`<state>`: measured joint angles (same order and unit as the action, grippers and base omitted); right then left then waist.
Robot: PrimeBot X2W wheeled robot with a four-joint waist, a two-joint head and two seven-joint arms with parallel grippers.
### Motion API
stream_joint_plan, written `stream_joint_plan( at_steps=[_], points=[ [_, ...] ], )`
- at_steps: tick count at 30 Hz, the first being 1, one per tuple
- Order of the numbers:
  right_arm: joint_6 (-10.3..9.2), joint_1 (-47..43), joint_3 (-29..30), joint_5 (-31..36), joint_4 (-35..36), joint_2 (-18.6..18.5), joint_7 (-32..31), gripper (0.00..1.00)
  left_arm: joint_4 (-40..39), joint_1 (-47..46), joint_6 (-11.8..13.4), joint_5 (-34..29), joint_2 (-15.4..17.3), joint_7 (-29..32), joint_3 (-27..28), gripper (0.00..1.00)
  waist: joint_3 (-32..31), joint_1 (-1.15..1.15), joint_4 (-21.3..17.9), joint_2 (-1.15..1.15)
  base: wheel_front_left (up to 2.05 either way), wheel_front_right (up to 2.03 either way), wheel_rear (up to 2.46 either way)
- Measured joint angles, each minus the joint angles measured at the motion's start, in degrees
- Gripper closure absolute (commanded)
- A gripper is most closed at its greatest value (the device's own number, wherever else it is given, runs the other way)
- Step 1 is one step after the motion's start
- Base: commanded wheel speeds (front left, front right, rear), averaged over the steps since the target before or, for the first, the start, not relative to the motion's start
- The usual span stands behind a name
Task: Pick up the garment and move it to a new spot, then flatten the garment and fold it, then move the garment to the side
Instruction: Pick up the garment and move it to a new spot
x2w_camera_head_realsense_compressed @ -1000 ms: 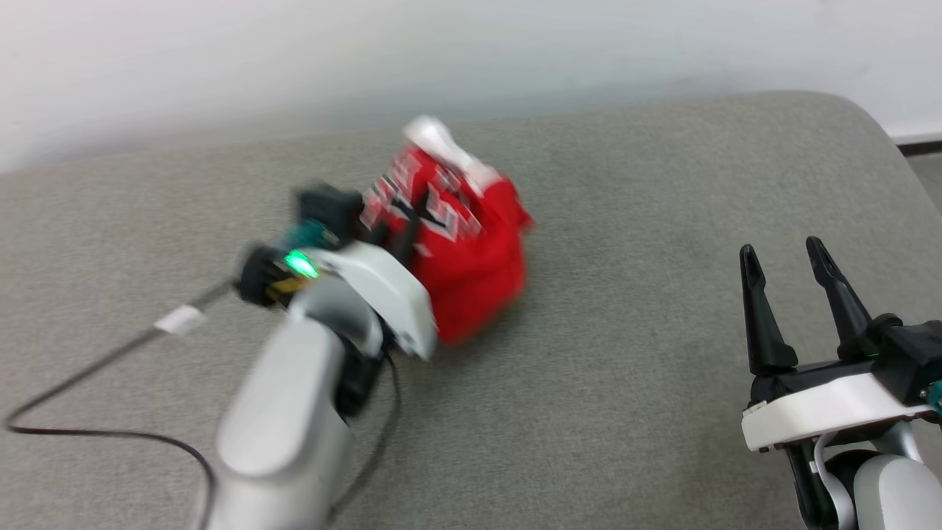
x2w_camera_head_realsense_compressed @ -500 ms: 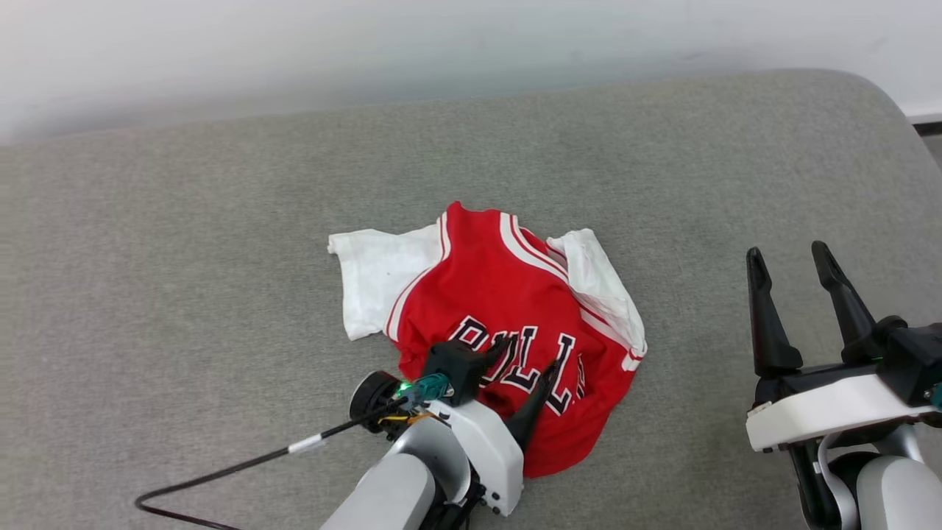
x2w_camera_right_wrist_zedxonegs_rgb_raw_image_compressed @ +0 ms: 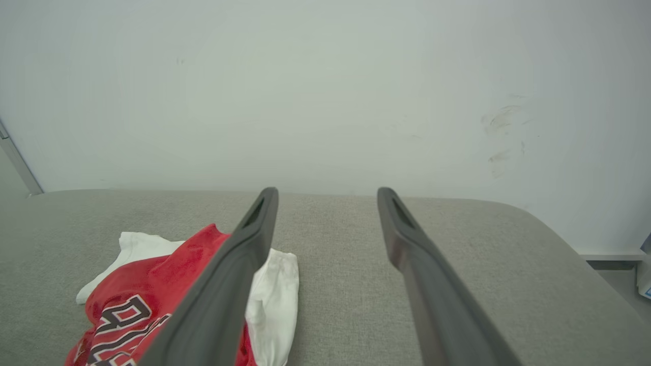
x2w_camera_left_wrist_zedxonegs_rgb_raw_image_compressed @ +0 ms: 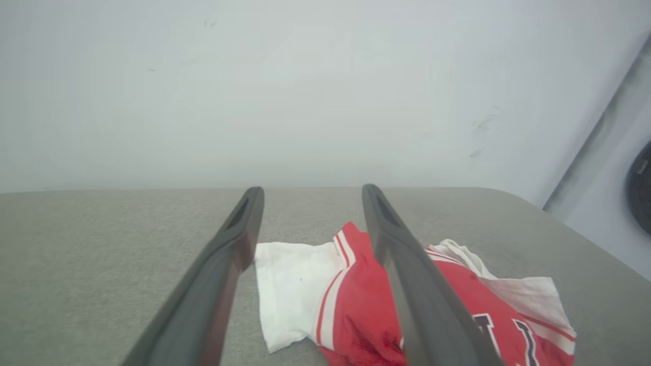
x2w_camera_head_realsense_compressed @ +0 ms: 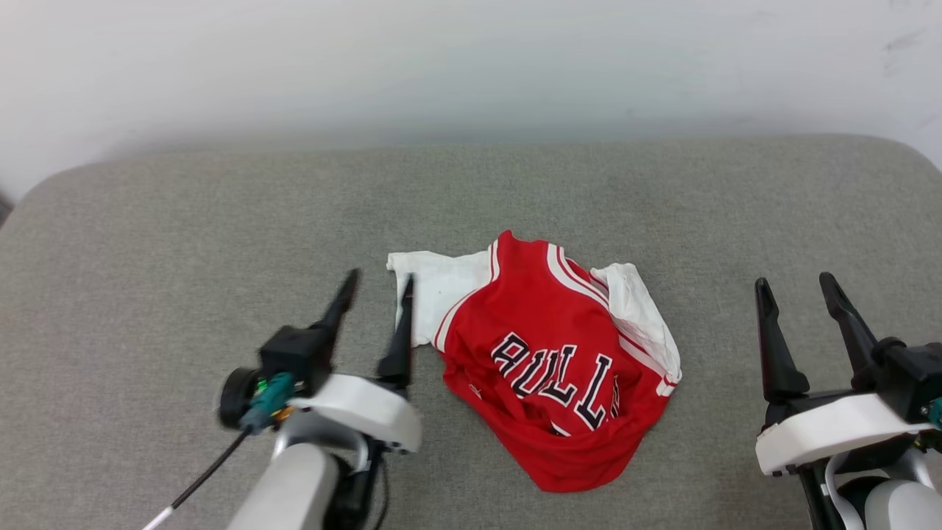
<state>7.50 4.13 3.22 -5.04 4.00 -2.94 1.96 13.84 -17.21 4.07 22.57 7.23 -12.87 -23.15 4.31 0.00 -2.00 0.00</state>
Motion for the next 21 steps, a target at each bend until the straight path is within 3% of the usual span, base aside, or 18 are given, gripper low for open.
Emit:
stream_joint_plan(
  at_steps=[5,10,21],
  points=[
    [0.00,-1.71,0.23,0.09,0.18,-0.01,-0.85,0.00,-1.45,4.13,2.86,1.55,4.42,-0.43,5.52,0.00,-1.75,0.00,0.80,0.00,0.00,0.00,0.00],
    [0.00,-3.50,0.05,0.05,0.07,-0.01,-1.51,0.00,-3.58,8.25,4.59,1.59,8.34,1.70,7.42,0.00,-3.51,0.00,0.89,0.00,0.00,0.00,0.00],
    [0.00,-4.61,-0.34,-0.03,0.71,-0.01,-2.34,0.00,-8.57,12.07,5.79,1.92,10.03,4.64,7.28,0.00,-4.42,0.00,0.50,0.00,0.00,0.00,0.00]
  ],
)
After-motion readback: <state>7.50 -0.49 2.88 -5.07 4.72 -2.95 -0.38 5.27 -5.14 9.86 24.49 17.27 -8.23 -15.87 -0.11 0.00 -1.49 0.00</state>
